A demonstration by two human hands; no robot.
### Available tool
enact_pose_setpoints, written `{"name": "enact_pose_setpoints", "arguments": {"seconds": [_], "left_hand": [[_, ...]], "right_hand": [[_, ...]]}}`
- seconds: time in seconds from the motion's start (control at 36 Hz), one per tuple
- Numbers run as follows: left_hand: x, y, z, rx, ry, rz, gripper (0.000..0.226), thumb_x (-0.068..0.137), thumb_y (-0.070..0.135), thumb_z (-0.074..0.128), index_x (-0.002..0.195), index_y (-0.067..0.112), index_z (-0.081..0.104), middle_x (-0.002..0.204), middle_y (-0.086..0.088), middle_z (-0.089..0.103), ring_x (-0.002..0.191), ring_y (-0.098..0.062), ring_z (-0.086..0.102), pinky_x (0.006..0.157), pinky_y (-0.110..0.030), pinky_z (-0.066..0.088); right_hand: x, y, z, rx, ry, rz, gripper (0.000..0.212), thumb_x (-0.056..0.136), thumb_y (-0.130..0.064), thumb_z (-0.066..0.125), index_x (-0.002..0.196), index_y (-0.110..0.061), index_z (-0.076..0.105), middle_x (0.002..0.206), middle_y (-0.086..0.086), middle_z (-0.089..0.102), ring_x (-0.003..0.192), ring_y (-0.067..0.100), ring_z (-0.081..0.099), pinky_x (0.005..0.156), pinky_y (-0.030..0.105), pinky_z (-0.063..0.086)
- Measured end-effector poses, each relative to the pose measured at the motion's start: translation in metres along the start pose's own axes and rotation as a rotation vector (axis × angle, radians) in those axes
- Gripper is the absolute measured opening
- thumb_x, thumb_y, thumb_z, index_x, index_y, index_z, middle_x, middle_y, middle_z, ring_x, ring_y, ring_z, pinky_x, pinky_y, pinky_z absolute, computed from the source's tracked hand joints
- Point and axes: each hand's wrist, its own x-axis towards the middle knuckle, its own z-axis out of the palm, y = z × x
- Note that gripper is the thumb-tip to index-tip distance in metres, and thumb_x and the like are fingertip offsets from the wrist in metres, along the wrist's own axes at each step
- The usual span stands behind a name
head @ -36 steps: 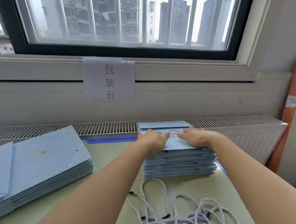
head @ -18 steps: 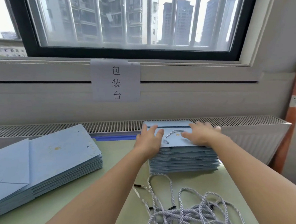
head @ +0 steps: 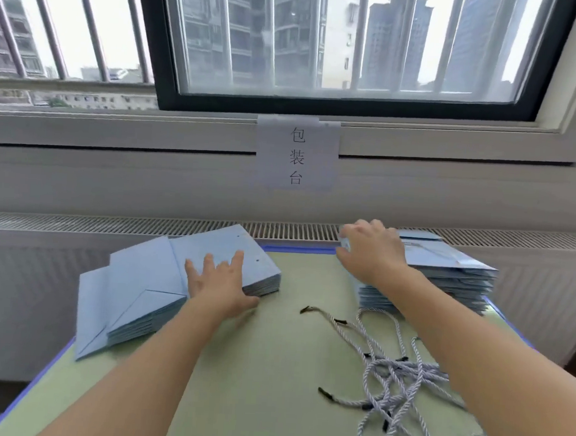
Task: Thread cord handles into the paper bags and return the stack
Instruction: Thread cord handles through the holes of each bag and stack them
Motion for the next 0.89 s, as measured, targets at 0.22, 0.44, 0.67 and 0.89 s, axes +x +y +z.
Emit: {"name": "enact_pose_setpoints", "arguments": {"seconds": [0.22, 0.44, 0.67, 0.89], "left_hand": [[-0.020, -0.013, 0.005, 0.073, 0.196, 0.116, 0.032, 0.100, 0.044, 0.035, 0.122, 0.032, 0.054, 0.127, 0.004, 0.059, 0.132, -0.015, 0.040, 0.116, -0.046, 0.010], [-0.060, -0.013, -0.012, -0.021, 0.390, 0.236, 0.036, 0.100, 0.048, 0.034, 0.127, 0.032, 0.053, 0.129, 0.010, 0.059, 0.130, -0.013, 0.039, 0.115, -0.038, 0.012], [-0.107, -0.004, -0.035, -0.079, 0.178, 0.333, 0.058, 0.092, 0.068, 0.031, 0.139, 0.036, 0.043, 0.138, 0.008, 0.051, 0.127, -0.016, 0.045, 0.098, -0.034, 0.036], [-0.092, 0.015, -0.057, -0.246, 0.112, 0.342, 0.067, 0.095, 0.064, 0.026, 0.152, 0.029, 0.020, 0.157, 0.003, 0.025, 0.142, -0.021, 0.025, 0.109, -0.043, 0.030]], "right_hand": [[-0.021, -0.048, 0.017, 0.397, -0.061, 0.063, 0.033, 0.094, -0.036, 0.044, 0.087, -0.011, 0.064, 0.096, 0.004, 0.068, 0.082, 0.020, 0.057, 0.063, 0.030, 0.041], [-0.028, -0.072, 0.012, 1.442, -0.505, 0.513, 0.049, 0.098, -0.052, 0.037, 0.092, -0.008, 0.056, 0.077, 0.010, 0.068, 0.056, 0.019, 0.063, 0.046, 0.022, 0.045], [-0.051, -0.047, 0.013, 1.790, -0.768, 0.372, 0.019, 0.095, -0.004, 0.042, 0.099, -0.007, 0.059, 0.078, 0.005, 0.066, 0.056, 0.011, 0.063, 0.051, 0.019, 0.051], [-0.109, -0.011, 0.003, 1.817, -0.991, 0.045, 0.050, 0.079, 0.001, 0.054, 0.129, -0.002, 0.052, 0.122, 0.020, 0.062, 0.099, 0.027, 0.067, 0.081, 0.035, 0.058]]}}
